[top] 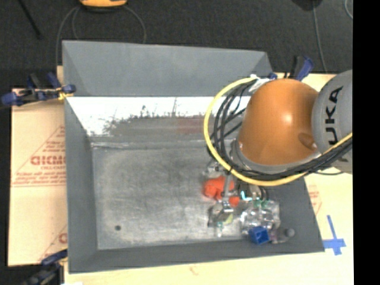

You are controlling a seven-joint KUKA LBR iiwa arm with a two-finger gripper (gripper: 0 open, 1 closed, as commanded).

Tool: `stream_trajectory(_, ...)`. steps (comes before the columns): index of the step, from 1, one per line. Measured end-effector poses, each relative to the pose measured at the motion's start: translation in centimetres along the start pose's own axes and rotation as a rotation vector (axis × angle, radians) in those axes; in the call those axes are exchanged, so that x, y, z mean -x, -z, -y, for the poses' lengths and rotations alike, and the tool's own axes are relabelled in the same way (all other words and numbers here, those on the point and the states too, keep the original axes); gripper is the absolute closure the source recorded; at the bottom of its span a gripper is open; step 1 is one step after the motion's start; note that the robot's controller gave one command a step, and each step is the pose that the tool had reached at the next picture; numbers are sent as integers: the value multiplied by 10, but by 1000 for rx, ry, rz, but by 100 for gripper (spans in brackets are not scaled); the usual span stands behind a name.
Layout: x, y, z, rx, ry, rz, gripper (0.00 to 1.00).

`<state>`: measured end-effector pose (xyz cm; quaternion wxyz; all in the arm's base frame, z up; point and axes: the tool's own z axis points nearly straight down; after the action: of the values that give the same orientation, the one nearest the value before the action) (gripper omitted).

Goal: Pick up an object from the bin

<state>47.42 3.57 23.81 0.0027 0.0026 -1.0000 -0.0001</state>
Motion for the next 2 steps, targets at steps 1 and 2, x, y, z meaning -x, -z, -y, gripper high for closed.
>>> stream_trajectory(1,37,-156,60,-2,191,2,0)
stream_trajectory(2,17,-155,104,-1,165,6,0)
